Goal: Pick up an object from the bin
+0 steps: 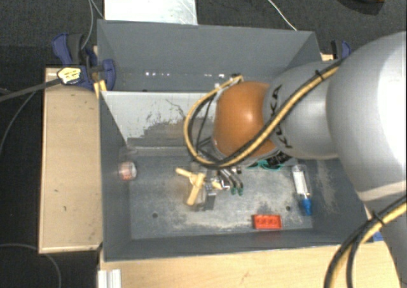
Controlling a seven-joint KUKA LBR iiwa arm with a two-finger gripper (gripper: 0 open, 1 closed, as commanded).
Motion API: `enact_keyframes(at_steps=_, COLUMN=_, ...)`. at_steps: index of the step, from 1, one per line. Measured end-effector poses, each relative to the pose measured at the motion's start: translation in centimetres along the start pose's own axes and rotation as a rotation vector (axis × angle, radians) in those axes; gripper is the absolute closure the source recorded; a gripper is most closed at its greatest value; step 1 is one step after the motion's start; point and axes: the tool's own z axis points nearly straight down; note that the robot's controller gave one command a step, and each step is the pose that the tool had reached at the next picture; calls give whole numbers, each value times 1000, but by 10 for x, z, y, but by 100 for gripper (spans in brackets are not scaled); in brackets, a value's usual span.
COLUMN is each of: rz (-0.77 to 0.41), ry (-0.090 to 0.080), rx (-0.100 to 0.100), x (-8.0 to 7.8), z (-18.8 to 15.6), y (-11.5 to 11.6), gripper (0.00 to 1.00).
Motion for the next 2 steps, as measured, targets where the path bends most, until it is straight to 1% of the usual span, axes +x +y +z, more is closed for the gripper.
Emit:
enact_keyframes(at_steps=1, rz=-400, ry=0, rx=0, x=-16, z=-52, y=-3, gripper=0)
enact_keyframes(at_steps=2, rz=1, ry=1, rx=0, x=0, z=1, y=0, gripper=0)
